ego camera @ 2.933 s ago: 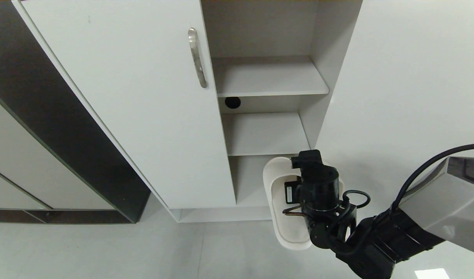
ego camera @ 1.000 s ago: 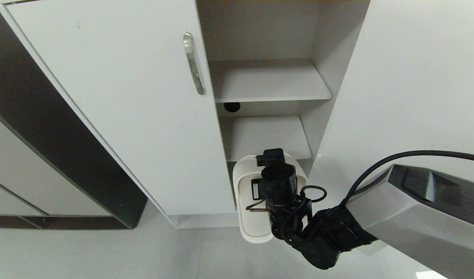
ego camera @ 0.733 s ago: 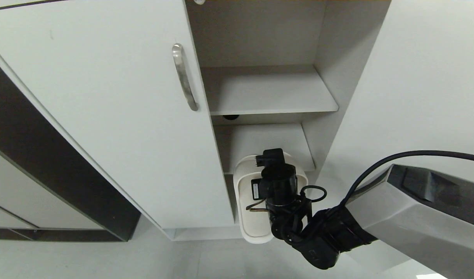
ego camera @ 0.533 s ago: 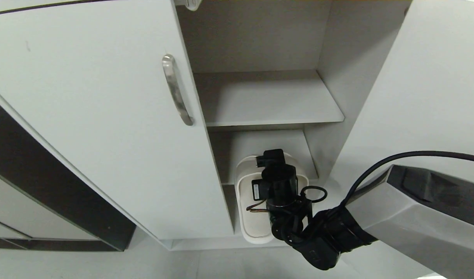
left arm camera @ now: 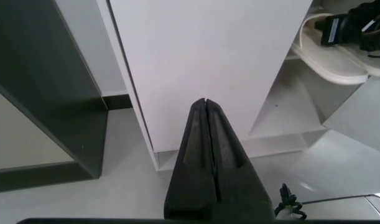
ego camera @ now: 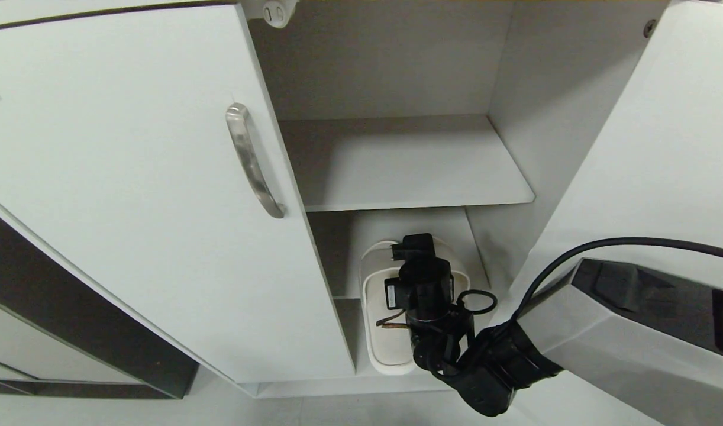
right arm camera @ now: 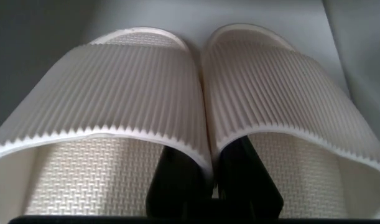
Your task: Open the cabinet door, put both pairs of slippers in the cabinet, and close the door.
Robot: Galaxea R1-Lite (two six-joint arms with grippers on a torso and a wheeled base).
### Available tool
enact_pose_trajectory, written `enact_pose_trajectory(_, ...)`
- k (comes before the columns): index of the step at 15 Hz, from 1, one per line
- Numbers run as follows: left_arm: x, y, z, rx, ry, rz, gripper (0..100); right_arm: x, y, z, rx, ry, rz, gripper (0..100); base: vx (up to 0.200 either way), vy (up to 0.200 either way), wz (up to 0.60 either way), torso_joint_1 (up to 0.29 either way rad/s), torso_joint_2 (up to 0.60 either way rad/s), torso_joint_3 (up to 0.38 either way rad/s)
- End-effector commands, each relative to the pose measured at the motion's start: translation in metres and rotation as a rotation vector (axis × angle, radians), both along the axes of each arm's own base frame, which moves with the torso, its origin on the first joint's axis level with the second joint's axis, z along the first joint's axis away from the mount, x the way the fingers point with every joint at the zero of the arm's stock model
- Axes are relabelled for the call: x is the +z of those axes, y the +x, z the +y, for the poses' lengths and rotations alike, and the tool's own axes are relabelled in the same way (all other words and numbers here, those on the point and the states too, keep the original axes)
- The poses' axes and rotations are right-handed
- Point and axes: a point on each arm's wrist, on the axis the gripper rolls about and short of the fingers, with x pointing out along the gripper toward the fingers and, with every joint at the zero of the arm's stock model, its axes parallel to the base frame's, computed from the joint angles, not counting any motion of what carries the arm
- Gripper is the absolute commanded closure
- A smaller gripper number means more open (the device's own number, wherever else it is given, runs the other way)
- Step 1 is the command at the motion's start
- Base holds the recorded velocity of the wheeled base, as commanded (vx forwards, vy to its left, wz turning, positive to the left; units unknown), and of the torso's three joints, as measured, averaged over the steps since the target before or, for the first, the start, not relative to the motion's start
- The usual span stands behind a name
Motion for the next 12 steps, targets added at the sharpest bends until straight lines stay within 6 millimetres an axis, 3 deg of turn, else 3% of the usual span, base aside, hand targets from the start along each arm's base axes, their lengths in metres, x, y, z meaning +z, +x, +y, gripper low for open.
enact_pose_trajectory(1,0.000,0.000,0.000,0.000,0.000,0.000,100,-0.011,0.013,0.001,-0.019,-0.001,0.001,100,0.000,0.000,0.00,0.000,0.00,0.000)
enact_pose_trajectory(12,0.000,0.000,0.000,0.000,0.000,0.000,100,-0.007,0.087,0.003,-0.094,-0.003,-0.095,100,0.000,0.000,0.00,0.000,0.00,0.000)
